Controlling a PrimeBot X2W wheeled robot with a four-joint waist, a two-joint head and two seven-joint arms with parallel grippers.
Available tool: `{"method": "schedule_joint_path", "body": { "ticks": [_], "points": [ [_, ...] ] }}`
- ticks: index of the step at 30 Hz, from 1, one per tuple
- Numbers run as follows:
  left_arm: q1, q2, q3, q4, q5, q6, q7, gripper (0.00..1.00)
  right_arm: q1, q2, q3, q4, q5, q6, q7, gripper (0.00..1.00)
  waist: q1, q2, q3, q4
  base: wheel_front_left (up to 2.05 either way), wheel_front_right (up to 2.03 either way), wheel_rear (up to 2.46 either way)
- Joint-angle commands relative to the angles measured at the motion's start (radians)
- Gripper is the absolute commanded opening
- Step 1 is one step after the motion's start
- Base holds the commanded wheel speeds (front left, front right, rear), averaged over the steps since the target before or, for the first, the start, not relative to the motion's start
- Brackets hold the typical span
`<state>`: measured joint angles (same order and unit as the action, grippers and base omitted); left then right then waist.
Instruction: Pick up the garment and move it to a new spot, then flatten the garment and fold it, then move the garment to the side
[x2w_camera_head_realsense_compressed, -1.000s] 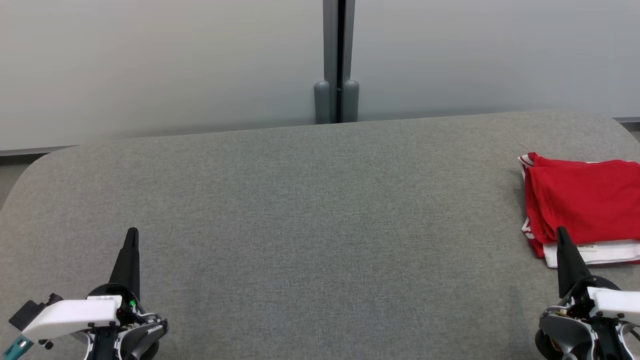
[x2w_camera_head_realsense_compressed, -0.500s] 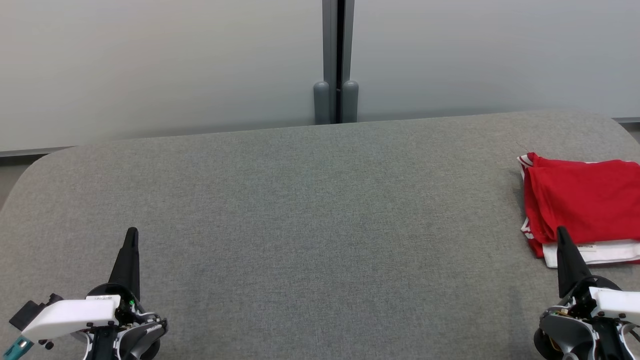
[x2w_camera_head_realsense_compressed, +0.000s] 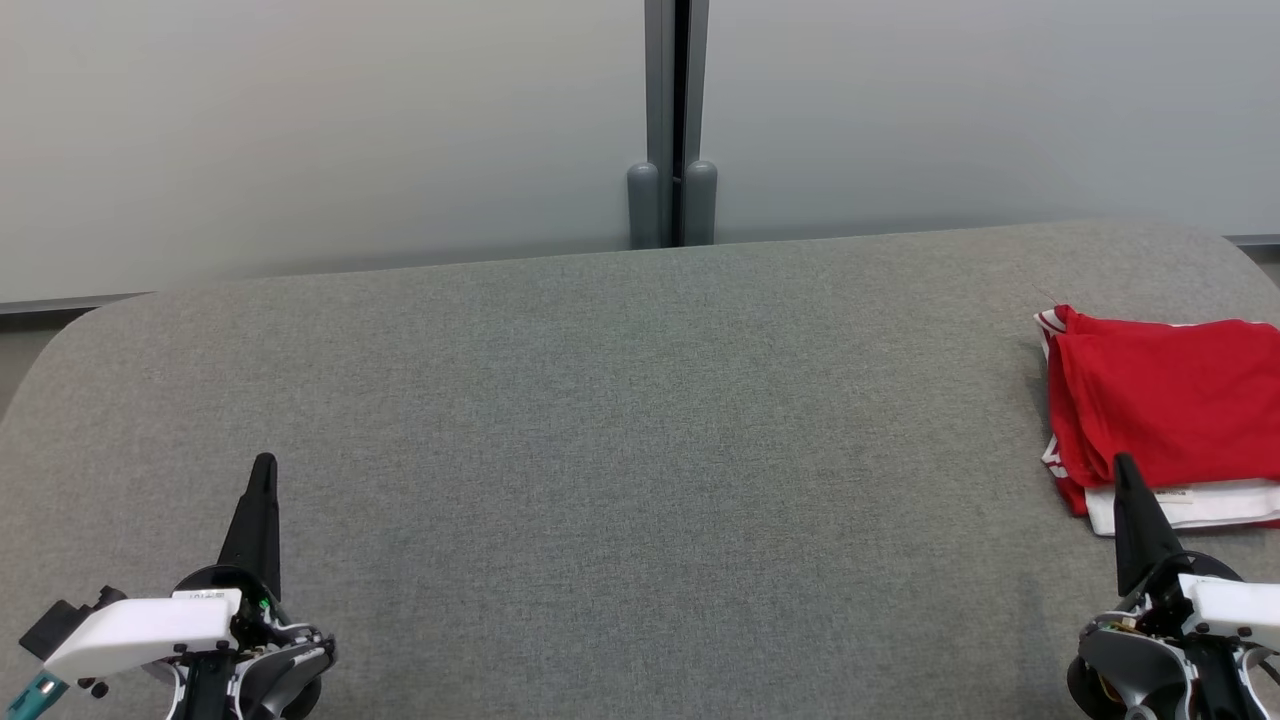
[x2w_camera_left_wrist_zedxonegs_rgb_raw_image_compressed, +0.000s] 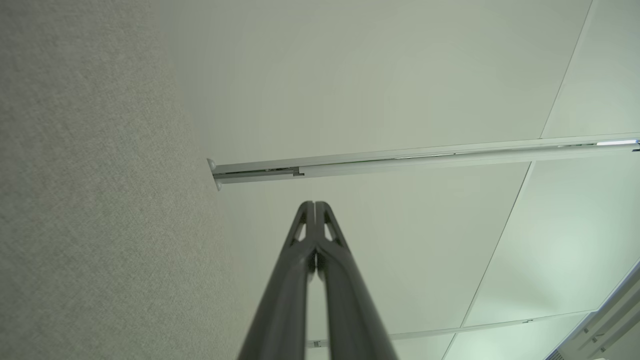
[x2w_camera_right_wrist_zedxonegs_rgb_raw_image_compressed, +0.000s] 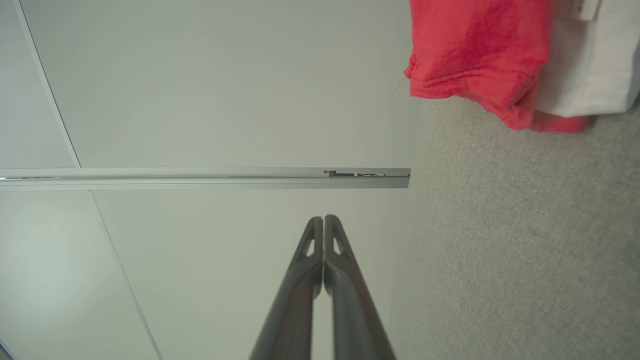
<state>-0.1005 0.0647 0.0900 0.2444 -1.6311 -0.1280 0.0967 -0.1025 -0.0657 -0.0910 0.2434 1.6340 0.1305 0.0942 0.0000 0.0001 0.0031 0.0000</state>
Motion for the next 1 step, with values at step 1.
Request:
{"method": "schedule_joint_path", "body": {
  "ticks": [1],
  "points": [
    [-0.012,0.003,0.005,0.001,0.000,-0.005,0.002,0.00,-0.007,-0.002,-0.003,0.000,-0.005,0.000,0.007,0.00,0.0000,-0.0001,0.000,0.000,0.00,0.00,0.00]
  ]
}}
